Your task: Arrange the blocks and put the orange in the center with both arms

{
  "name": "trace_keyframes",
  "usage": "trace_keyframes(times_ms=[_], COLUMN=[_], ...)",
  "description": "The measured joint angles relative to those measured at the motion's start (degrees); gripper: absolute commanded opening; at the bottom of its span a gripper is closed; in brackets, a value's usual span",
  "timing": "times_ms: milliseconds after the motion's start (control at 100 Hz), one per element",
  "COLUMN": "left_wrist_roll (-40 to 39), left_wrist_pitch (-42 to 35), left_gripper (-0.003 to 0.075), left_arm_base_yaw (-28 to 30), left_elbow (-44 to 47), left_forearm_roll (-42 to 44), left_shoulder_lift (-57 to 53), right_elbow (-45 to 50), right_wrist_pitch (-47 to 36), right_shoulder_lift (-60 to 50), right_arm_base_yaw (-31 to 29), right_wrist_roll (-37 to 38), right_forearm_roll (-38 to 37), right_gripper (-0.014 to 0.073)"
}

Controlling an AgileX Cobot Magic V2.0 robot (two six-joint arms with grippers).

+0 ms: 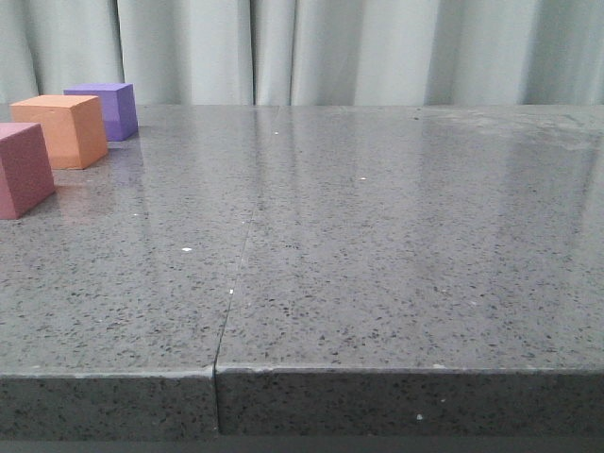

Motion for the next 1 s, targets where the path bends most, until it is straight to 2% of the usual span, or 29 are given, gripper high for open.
trace_keyframes(times_ms=[90, 210, 380, 490, 630, 760, 1000], left_wrist_roll=[0.0, 0.0, 0.0, 0.0, 0.0, 0.0, 0.0], left_wrist_pitch=[0.0, 0.0, 0.0, 0.0, 0.0, 0.0, 0.0], left_gripper=[-0.002, -0.002, -0.002, -0.002, -0.002, -0.002, -0.002], left_arm_base_yaw=[0.0, 0.0, 0.0, 0.0, 0.0, 0.0, 0.0], left_elbow=[0.0, 0.0, 0.0, 0.0, 0.0, 0.0, 0.0], left_forearm_roll=[0.0, 0.0, 0.0, 0.0, 0.0, 0.0, 0.0], left_shoulder_lift=[0.0, 0.0, 0.0, 0.0, 0.0, 0.0, 0.0], right_elbow=[0.0, 0.3, 3.7, 8.3, 14.9, 19.2, 19.9], right_wrist_pitch=[-0.1, -0.8, -6.6, -13.3, -22.5, -27.9, -26.9], right_shoulder_lift=[0.0, 0.0, 0.0, 0.0, 0.0, -0.2, -3.5], right_arm_base_yaw=[-0.2, -3.5, -14.4, -22.3, -28.7, -30.7, -30.8], right_wrist_roll=[0.0, 0.0, 0.0, 0.0, 0.0, 0.0, 0.0], right_forearm_roll=[-0.2, -0.4, -0.4, -0.5, -0.6, -1.9, -4.7], right_gripper=[-0.0036, -0.0036, -0.0036, -0.0036, -0.0036, -0.0036, -0.0036])
